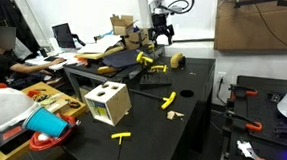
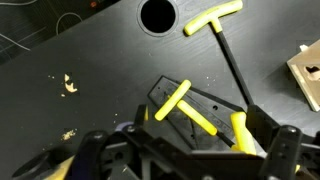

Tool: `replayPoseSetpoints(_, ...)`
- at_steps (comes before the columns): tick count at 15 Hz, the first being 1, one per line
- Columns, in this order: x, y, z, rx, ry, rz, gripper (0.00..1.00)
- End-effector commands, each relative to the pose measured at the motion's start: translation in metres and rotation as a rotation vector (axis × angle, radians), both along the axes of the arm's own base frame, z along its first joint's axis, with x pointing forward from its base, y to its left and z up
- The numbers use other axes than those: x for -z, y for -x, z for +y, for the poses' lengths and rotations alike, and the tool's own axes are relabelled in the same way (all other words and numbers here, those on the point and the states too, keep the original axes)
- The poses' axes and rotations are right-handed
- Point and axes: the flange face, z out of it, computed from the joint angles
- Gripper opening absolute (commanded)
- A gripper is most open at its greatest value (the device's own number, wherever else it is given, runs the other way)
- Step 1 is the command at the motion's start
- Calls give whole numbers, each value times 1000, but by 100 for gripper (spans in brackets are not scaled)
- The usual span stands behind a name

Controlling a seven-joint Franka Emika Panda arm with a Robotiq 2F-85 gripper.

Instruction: Pick the longest yellow and black object standing and place it in between the stand and the yellow and black object laying on the table, pick the yellow and black object closest to the stand and move it to the left over the other yellow and black object

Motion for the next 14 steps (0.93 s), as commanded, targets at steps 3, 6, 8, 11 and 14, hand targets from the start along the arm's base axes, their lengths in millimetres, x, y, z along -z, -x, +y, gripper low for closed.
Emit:
replayPoseSetpoints(3, 15, -31, -27, -152, 122, -24, 100)
replayPoseSetpoints(6, 16, -44, -38, -212, 157, -52, 100)
replayPoseSetpoints(8, 9, -49, -40, -257, 132, -66, 100)
replayPoseSetpoints(11, -4, -54, -39, -336, 73, -87, 100)
replayPoseSetpoints(14, -13, -58, -43, -387, 5, -95, 100)
